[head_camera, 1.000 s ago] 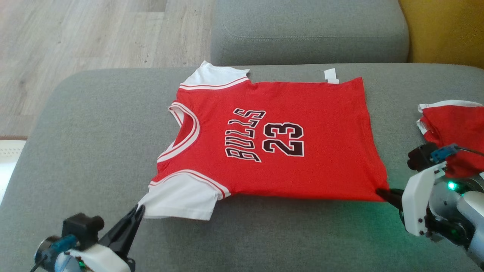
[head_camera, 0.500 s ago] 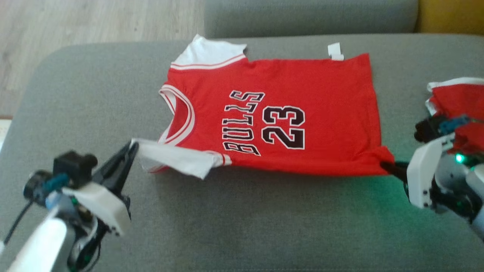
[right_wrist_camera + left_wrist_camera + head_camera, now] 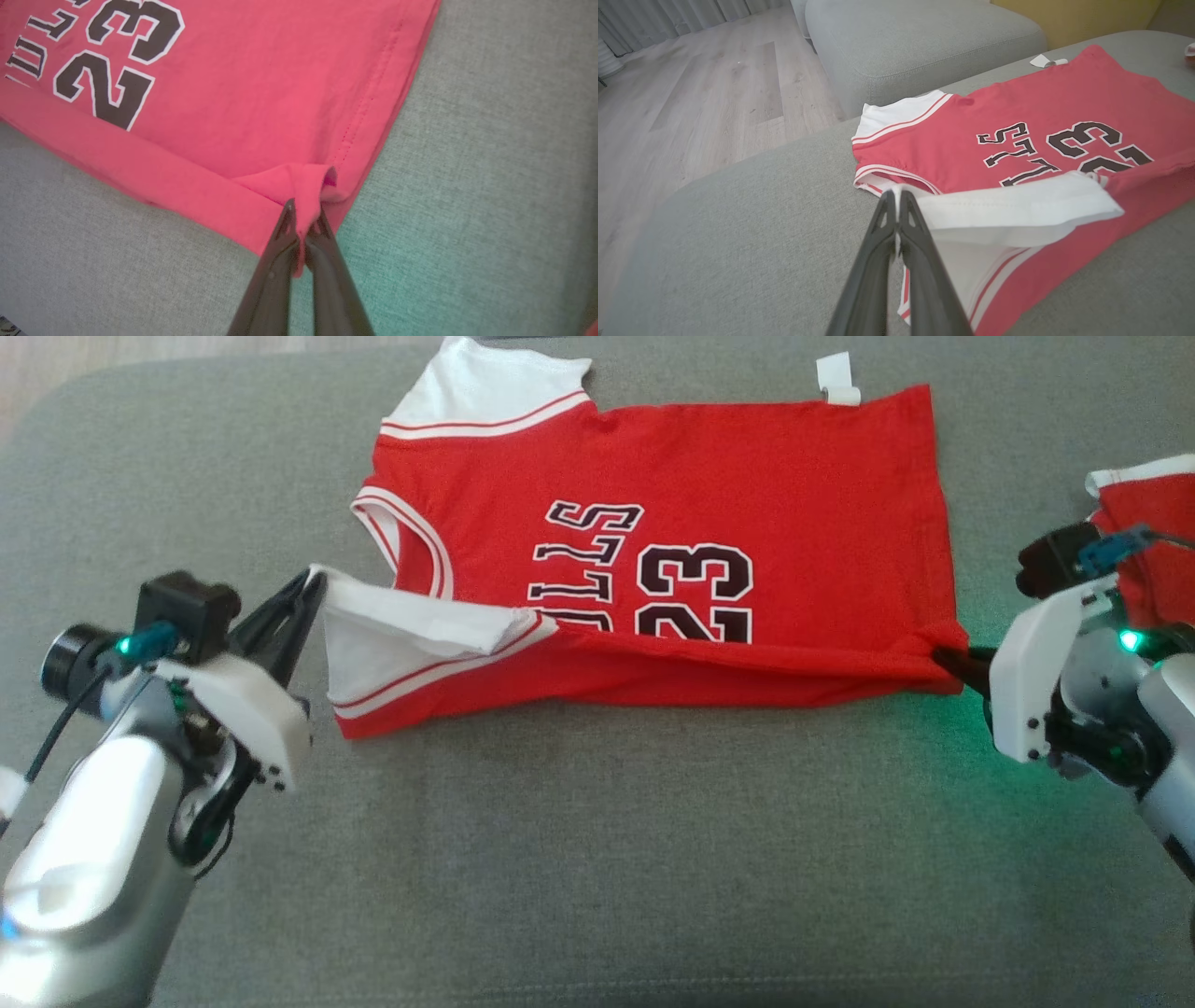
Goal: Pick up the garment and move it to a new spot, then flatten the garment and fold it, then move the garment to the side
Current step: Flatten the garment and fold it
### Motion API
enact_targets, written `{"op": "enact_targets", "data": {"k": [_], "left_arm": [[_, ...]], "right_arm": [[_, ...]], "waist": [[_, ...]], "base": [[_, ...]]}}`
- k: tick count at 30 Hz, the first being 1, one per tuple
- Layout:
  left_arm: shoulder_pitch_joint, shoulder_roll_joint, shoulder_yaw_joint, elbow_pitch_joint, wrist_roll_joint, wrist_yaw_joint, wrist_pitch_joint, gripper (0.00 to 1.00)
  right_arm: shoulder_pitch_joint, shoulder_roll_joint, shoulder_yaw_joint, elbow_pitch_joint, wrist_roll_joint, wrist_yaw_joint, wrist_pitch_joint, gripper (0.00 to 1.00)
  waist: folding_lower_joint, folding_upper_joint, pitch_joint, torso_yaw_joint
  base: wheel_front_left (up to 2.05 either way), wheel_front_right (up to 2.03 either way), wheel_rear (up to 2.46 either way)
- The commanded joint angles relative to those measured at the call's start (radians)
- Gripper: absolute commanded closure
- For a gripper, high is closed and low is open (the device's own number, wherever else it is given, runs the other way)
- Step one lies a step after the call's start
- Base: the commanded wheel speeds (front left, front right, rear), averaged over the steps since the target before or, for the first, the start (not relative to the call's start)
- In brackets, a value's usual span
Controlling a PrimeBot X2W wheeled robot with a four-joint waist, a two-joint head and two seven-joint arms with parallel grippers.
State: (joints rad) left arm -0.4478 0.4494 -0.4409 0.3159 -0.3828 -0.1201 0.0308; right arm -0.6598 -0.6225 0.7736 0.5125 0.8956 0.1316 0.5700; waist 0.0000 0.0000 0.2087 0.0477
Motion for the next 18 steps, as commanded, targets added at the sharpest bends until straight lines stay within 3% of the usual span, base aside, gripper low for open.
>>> {"op": "enact_targets", "data": {"k": [1,11,12,13,14,15,18], "left_arm": [[-0.07,0.027,0.037,-0.014,0.01,-0.001,-0.013,1.0],[-0.26,0.005,-0.047,0.174,0.049,-0.008,-0.077,1.0],[-0.28,0.001,-0.055,0.196,0.054,-0.009,-0.087,1.0],[-0.299,-0.004,-0.059,0.218,0.059,-0.009,-0.1,0.97],[-0.317,-0.009,-0.06,0.241,0.065,-0.005,-0.116,0.09],[-0.333,-0.016,-0.059,0.266,0.071,0.004,-0.134,0.0],[-0.367,-0.047,-0.033,0.329,0.063,0.045,-0.201,0.0]], "right_arm": [[-0.023,-0.01,-0.011,-0.012,-0.009,-0.001,-0.001,1.0],[-0.092,0.032,0.001,0.031,-0.025,-0.001,0.005,1.0],[-0.104,0.036,-0.003,0.04,-0.033,-0.001,-0.005,0.37],[-0.117,0.042,-0.007,0.052,-0.043,-0.001,-0.016,0.0],[-0.132,0.05,-0.011,0.061,-0.055,-0.001,-0.035,0.0],[-0.146,0.06,-0.022,0.076,-0.066,-0.001,-0.058,0.0],[-0.182,0.094,-0.066,0.123,-0.099,-0.001,-0.159,0.0]], "waist": [[0.0,0.0,0.009,-0.005],[0.0,0.0,0.042,-0.026],[0.0,0.0,0.045,-0.028],[0.0,0.0,0.047,-0.029],[0.0,0.0,0.049,-0.031],[0.0,0.0,0.05,-0.032],[0.0,0.0,0.045,-0.033]], "base": [[0.0,0.0,0.0],[0.0,0.0,0.0],[0.0,0.0,0.0],[0.0,0.0,0.0],[0.0,0.0,0.0],[0.0,0.0,0.0],[0.0,0.0,0.0]]}}
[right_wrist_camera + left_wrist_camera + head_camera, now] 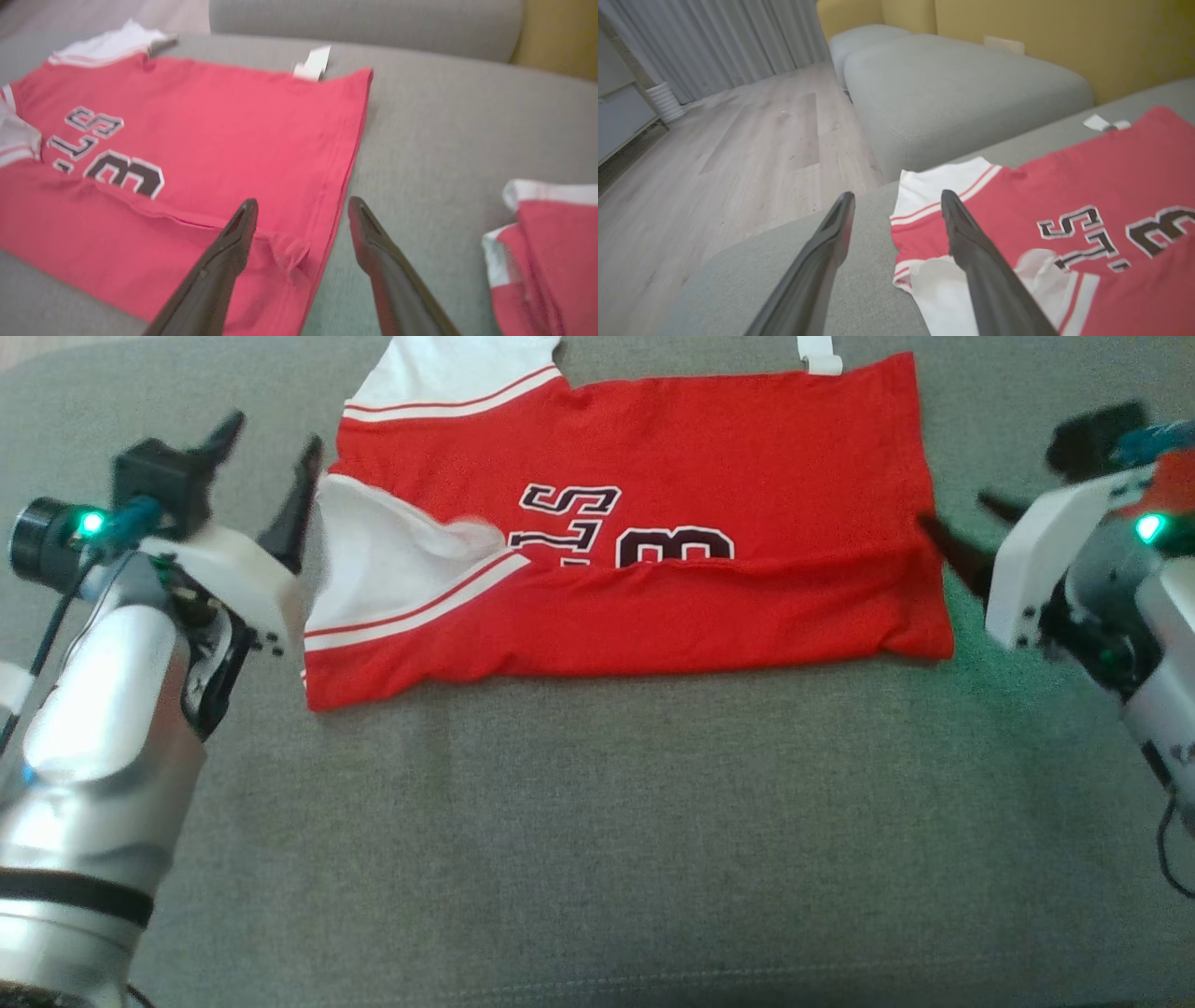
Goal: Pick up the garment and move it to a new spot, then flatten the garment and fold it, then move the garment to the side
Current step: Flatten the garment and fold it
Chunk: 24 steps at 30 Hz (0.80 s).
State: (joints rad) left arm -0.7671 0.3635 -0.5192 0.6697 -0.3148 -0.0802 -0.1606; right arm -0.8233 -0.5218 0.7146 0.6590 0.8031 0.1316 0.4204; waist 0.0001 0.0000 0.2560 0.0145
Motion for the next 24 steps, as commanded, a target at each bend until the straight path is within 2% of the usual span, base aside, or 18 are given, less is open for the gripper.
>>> {"op": "enact_targets", "data": {"k": [1,6,7,12,15,18,24], "left_arm": [[-0.054,0.028,0.059,-0.01,-0.012,0.022,-0.034,0.0],[-0.021,-0.029,0.161,-0.031,-0.075,0.093,-0.098,0.0],[0.026,-0.049,0.223,-0.116,-0.092,0.119,-0.1,0.0],[0.247,-0.132,0.381,-0.378,-0.091,0.154,-0.101,0.0],[0.384,-0.207,0.454,-0.492,-0.076,0.163,-0.101,0.0],[0.489,-0.258,0.475,-0.546,-0.036,0.152,-0.101,0.0],[0.574,-0.297,0.48,-0.528,0.009,0.132,-0.101,0.0]], "right_arm": [[-0.027,0.004,-0.023,-0.007,-0.021,-0.001,-0.054,0.0],[-0.013,0.058,-0.102,0.039,-0.077,-0.001,-0.296,0.0],[0.011,0.074,-0.134,0.035,-0.102,-0.001,-0.402,0.0],[0.131,0.155,-0.246,0.01,-0.143,-0.001,-0.608,0.0],[0.227,0.211,-0.335,-0.016,-0.187,-0.001,-0.659,0.0],[0.33,0.276,-0.424,-0.055,-0.253,-0.001,-0.674,0.0],[0.454,0.381,-0.516,-0.127,-0.372,-0.001,-0.679,0.0]], "waist": [[-0.0001,0.0,-0.007,0.001],[-0.0001,0.0,-0.044,0.007],[-0.0001,0.0,-0.061,0.011],[-0.0001,0.0,-0.111,0.009],[-0.0001,0.0,-0.13,0.008],[-0.0001,0.0,-0.138,0.006],[-0.0001,0.0,-0.135,-0.005]], "base": [[0.0,0.0,0.0],[0.0,0.0,0.0],[0.0,0.0,0.0],[0.0,0.0,0.0],[0.0,0.0,0.0],[0.0,0.0,0.0],[0.0,0.0,0.0]]}}
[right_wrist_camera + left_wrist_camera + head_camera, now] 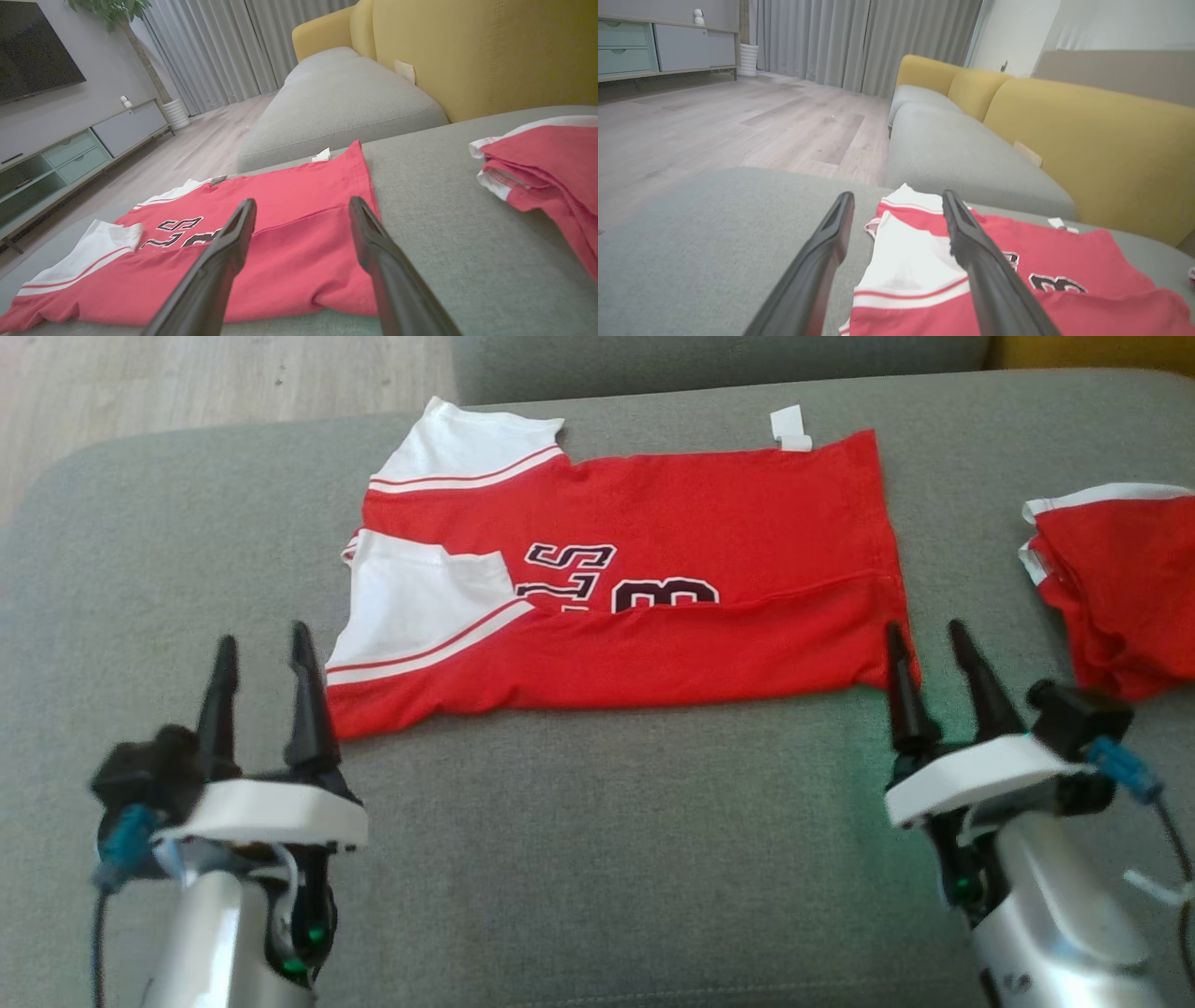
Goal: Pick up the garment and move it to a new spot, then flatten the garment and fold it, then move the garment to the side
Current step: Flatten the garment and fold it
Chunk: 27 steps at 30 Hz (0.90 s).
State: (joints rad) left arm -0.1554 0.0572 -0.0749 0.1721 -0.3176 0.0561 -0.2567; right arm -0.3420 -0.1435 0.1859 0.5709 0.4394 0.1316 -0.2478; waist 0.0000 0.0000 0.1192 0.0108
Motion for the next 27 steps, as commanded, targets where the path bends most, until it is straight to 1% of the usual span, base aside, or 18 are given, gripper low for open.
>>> {"op": "enact_targets", "data": {"k": [1,4,8,13,16,18,20,27], "left_arm": [[-0.033,0.007,0.029,-0.015,0.026,-0.01,-0.005,0.0],[-0.04,0.005,0.015,0.051,0.064,-0.023,-0.005,0.0],[-0.066,0.015,-0.001,0.183,0.104,-0.022,-0.005,0.0],[-0.125,0.038,0.013,0.364,0.128,0.036,0.023,0.0],[-0.159,0.056,0.021,0.445,0.138,0.066,0.041,0.0],[-0.178,0.063,0.021,0.487,0.142,0.077,0.053,0.0],[-0.194,0.07,0.018,0.52,0.144,0.079,0.063,0.0],[-0.231,0.077,-0.004,0.604,0.142,0.057,0.097,0.0]], "right_arm": [[-0.014,0.017,0.003,-0.053,-0.029,-0.001,-0.007,0.0],[0.007,0.043,-0.016,-0.096,-0.073,-0.001,0.02,0.0],[0.022,0.062,-0.047,-0.156,-0.11,-0.001,0.057,0.0],[0.044,0.074,-0.06,-0.227,-0.132,-0.001,0.1,0.0],[0.056,0.079,-0.065,-0.262,-0.141,-0.001,0.12,0.0],[0.063,0.081,-0.068,-0.28,-0.144,-0.001,0.131,0.0],[0.069,0.083,-0.071,-0.296,-0.147,-0.001,0.14,0.0],[0.084,0.088,-0.084,-0.33,-0.156,-0.001,0.159,0.0]], "waist": [[0.0,0.0,0.003,-0.005],[0.0,0.0,0.008,-0.02],[0.0,0.0,0.014,-0.044],[0.0,0.0,0.029,-0.076],[0.0,0.0,0.041,-0.093],[0.0,0.0,0.048,-0.101],[0.0,0.0,0.053,-0.108],[0.0,0.0,0.06,-0.116]], "base": [[0.0,0.0,0.0],[0.0,0.0,0.0],[0.0,0.0,0.0],[0.0,0.0,0.0],[0.0,0.0,0.0],[0.0,0.0,0.0],[0.0,0.0,0.0],[0.0,0.0,0.0]]}}
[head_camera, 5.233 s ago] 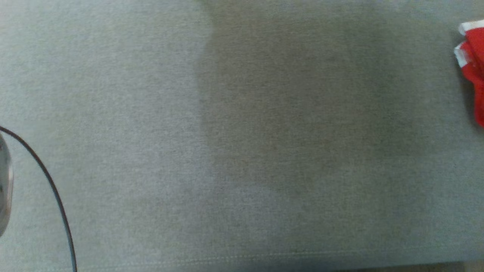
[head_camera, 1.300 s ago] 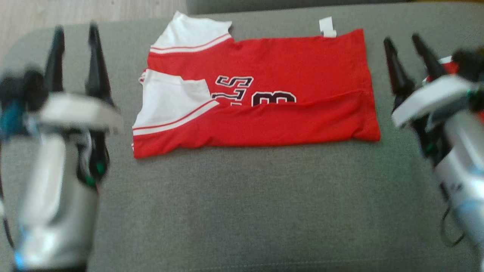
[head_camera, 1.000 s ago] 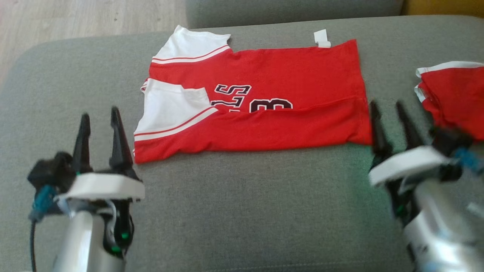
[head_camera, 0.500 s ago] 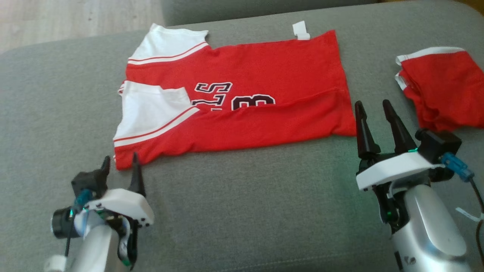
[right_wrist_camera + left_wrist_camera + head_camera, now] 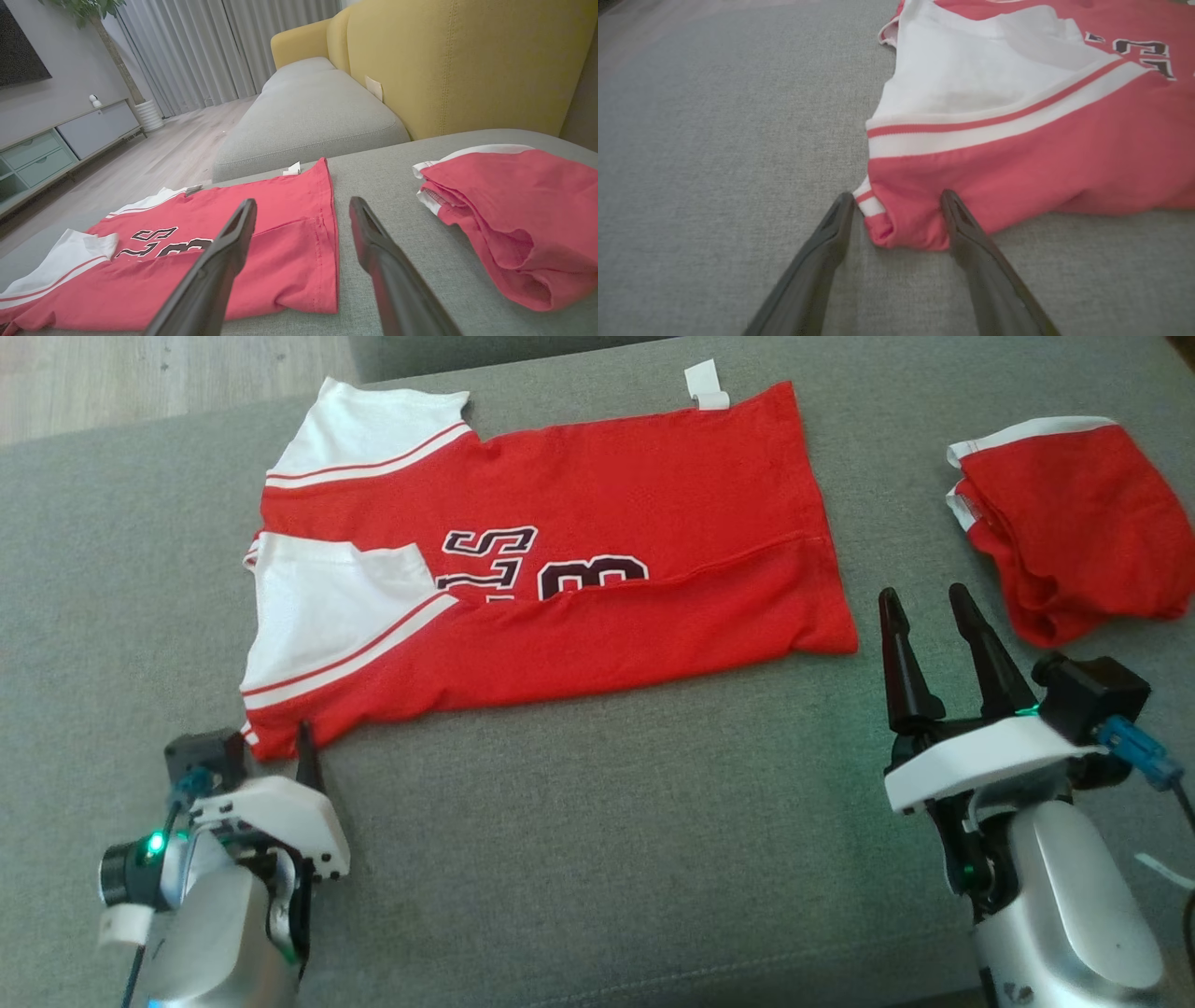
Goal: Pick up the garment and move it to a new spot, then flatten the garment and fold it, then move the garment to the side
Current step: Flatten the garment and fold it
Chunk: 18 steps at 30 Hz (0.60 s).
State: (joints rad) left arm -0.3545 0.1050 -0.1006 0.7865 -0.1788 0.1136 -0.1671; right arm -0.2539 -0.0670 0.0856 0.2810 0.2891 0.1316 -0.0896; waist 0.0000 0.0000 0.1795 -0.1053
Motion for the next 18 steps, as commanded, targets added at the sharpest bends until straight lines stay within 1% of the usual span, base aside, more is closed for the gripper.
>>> {"op": "enact_targets", "data": {"k": [1,2,3,4,5,8,12,14,18], "left_arm": [[-0.036,0.029,0.021,-0.002,0.001,-0.002,0.009,0.0],[-0.039,0.029,0.019,0.005,-0.001,-0.003,0.01,0.0],[-0.043,0.028,0.017,0.013,-0.003,-0.008,0.013,0.03],[-0.046,0.028,0.015,0.019,-0.004,-0.01,0.014,0.59],[-0.049,0.027,0.012,0.023,-0.005,-0.014,0.012,1.0],[-0.062,0.027,0.01,0.01,-0.008,-0.016,-0.02,1.0],[-0.076,0.027,0.005,-0.052,-0.003,-0.018,-0.072,1.0],[-0.077,0.027,0.002,-0.072,0.001,-0.018,-0.08,1.0],[-0.068,0.021,-0.019,-0.161,0.019,-0.027,-0.092,1.0]], "right_arm": [[-0.003,0.012,0.014,-0.042,-0.007,-0.001,0.003,0.0],[-0.002,0.012,0.012,-0.044,-0.009,-0.001,0.006,0.0],[-0.002,0.013,0.01,-0.045,-0.011,-0.001,0.009,0.0],[-0.001,0.013,0.008,-0.046,-0.012,-0.001,0.011,0.0],[0.0,0.014,0.007,-0.046,-0.014,-0.001,0.014,0.0],[-0.001,0.015,-0.001,-0.039,-0.02,-0.001,0.033,0.0],[-0.009,0.016,-0.031,0.009,-0.052,-0.001,0.093,0.0],[-0.014,0.016,-0.043,0.026,-0.057,-0.001,0.109,0.0],[-0.049,0.016,-0.08,0.115,-0.032,-0.001,0.157,0.0]], "waist": [[0.0,0.0,0.0,0.001],[0.0,0.0,-0.001,0.002],[0.0,0.0,-0.001,0.004],[0.0,0.0,-0.001,0.006],[0.0,0.0,-0.002,0.009],[0.0,0.0,-0.002,0.019],[0.0,0.0,-0.001,0.037],[0.0,0.0,-0.001,0.042],[0.0,0.0,0.002,0.064]], "base": [[0.0,0.0,0.0],[0.0,0.0,0.0],[0.0,0.0,0.0],[0.0,0.0,0.0],[0.0,0.0,0.0],[0.0,0.0,0.0],[0.0,0.0,0.0],[0.0,0.0,0.0],[0.0,0.0,0.0]]}}
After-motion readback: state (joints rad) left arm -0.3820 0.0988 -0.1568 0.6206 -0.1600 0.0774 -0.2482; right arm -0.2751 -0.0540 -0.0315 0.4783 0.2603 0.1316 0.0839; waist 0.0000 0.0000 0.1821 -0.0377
